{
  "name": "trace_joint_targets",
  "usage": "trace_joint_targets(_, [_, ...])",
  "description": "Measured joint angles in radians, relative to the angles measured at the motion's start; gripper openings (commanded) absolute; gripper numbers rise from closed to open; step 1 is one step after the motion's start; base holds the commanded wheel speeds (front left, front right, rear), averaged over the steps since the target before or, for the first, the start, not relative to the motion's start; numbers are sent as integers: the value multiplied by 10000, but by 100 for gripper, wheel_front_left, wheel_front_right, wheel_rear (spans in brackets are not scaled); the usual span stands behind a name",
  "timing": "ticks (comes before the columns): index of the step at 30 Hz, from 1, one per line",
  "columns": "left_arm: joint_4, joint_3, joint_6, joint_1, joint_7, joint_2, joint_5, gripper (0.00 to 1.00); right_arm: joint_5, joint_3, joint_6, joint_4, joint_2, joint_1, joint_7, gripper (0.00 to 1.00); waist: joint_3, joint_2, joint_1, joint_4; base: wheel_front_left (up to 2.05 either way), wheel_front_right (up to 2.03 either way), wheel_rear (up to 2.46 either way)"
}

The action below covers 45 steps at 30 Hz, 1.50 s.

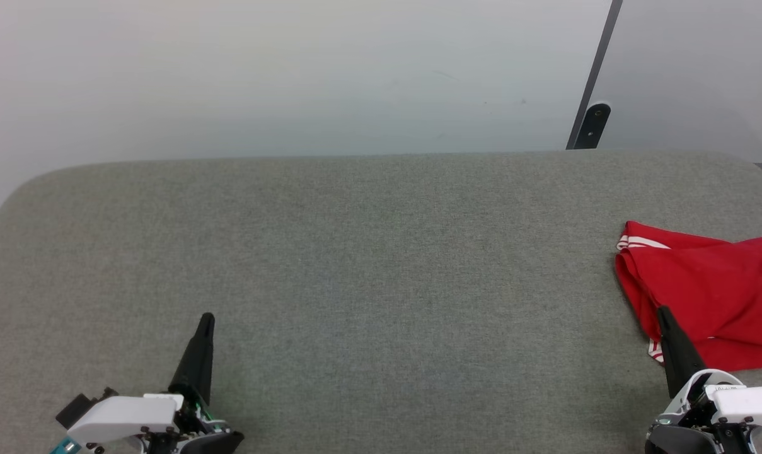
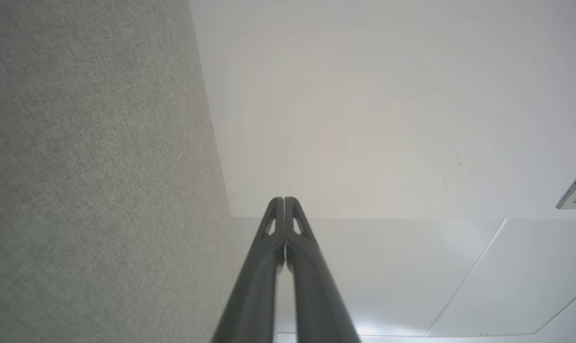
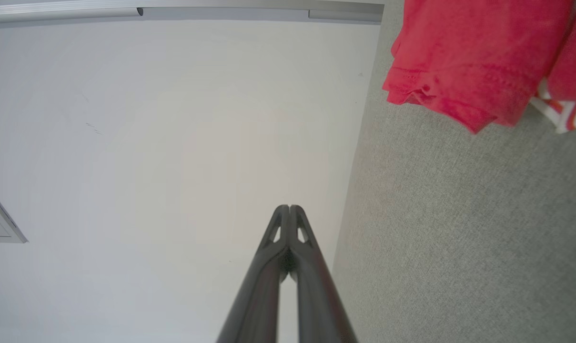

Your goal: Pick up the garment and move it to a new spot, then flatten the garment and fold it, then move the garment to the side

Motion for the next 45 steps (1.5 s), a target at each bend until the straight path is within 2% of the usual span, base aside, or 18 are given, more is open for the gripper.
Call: trace_joint_targets(45, [0, 2, 0, 0, 0, 0, 0, 0, 0, 0, 0, 0, 2, 0, -2, 0, 0, 0, 0, 0, 0, 0, 0])
